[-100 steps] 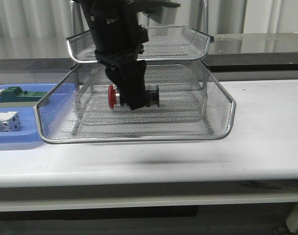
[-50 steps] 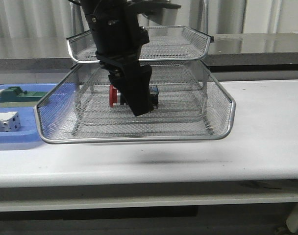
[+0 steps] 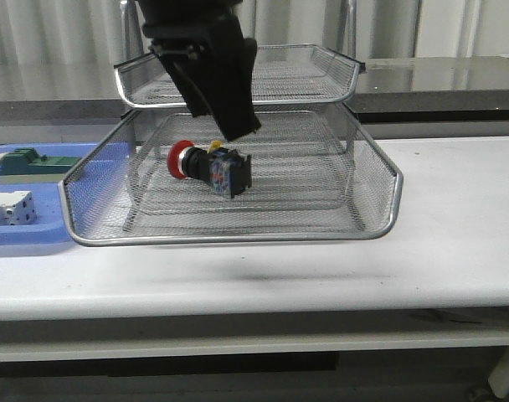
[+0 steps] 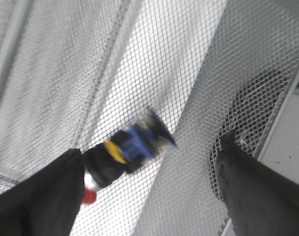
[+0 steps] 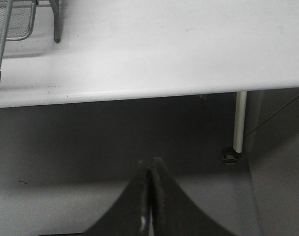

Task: Place button on rack with both arms
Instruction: 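Raise the left gripper away from the mesh tray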

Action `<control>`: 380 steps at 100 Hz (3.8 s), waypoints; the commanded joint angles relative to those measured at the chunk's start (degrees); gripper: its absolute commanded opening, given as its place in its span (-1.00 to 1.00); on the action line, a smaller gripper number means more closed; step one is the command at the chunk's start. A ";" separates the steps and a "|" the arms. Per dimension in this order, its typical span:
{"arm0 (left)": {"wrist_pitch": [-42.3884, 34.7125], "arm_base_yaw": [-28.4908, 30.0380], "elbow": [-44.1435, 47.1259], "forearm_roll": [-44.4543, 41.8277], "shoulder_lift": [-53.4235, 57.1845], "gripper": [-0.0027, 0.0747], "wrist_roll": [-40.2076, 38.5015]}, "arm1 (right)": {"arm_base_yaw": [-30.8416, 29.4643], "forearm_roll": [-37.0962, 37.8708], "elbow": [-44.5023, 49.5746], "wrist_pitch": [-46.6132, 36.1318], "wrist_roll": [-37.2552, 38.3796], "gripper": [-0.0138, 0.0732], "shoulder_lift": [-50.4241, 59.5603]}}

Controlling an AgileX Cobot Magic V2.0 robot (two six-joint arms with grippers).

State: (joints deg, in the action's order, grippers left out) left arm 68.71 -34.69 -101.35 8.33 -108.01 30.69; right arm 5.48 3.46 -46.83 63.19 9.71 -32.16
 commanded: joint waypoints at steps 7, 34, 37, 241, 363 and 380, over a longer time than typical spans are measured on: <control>-1.15 1.50 -1.99 1.15 6.07 0.39 -1.85 | -0.11 1.15 -1.93 -3.16 -0.28 -0.84 -0.18; -1.38 4.90 -1.39 0.94 11.96 0.39 -4.90 | -0.11 1.15 -1.93 -3.16 -0.28 -0.84 -0.18; -1.65 5.56 -1.15 0.94 12.67 0.39 -5.27 | -0.11 1.15 -1.93 -3.16 -0.28 -0.84 -0.18; -67.45 33.07 84.63 17.59 91.33 -0.48 -9.33 | -0.11 1.15 -1.93 -3.16 -0.28 -0.84 -0.18; -67.32 33.07 84.63 17.59 91.33 -0.98 -9.33 | -0.04 -5.38 -1.93 -12.73 -0.28 -0.83 -2.83; -67.32 33.07 84.63 17.59 91.33 -0.98 -9.33 | 0.25 -15.16 -1.93 -12.48 -5.17 -0.83 -13.01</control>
State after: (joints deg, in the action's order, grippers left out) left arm 5.54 -1.85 -15.10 25.24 -16.24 21.92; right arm 5.58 -6.81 -47.10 54.54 8.40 -39.98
